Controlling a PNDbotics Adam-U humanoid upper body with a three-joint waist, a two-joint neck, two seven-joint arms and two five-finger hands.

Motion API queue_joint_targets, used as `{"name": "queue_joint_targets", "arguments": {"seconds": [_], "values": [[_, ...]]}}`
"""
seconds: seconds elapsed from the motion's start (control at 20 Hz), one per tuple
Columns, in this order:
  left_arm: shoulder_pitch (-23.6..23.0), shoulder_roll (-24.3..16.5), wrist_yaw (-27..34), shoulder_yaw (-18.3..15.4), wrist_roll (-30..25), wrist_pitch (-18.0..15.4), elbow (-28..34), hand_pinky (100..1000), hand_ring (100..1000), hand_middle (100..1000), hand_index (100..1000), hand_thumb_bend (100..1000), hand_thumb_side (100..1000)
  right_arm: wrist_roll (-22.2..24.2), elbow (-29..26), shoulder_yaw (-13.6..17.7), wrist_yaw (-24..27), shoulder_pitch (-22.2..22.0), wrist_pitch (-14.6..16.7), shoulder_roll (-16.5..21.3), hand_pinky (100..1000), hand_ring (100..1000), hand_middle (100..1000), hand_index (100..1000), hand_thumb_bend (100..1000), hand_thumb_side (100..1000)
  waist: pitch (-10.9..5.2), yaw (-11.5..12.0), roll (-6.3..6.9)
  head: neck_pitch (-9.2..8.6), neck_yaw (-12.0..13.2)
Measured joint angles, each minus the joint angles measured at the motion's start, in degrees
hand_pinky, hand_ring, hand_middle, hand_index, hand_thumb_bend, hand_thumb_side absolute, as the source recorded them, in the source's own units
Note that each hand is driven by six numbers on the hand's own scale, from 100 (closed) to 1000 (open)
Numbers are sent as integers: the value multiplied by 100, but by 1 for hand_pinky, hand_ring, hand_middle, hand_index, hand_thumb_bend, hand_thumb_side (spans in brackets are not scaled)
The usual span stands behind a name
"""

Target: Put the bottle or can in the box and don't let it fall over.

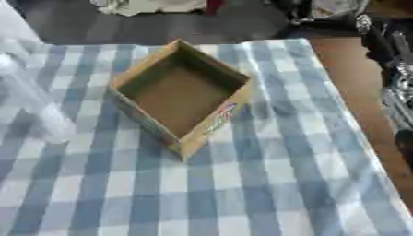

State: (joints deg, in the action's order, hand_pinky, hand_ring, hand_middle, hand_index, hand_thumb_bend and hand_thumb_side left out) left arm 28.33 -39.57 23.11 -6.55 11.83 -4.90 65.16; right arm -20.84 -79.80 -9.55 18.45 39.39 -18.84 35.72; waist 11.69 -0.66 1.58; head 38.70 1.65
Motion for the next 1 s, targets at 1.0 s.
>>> {"name": "queue_joint_targets", "arguments": {"seconds": [1.0], "values": [[-738, -257, 254, 105, -165, 350, 1436, 810, 805, 770, 933, 839, 164, -178, -777, 35, 113, -243, -114, 142, 913, 878, 835, 910, 100, 738, 118, 32, -62, 205, 254]]}}
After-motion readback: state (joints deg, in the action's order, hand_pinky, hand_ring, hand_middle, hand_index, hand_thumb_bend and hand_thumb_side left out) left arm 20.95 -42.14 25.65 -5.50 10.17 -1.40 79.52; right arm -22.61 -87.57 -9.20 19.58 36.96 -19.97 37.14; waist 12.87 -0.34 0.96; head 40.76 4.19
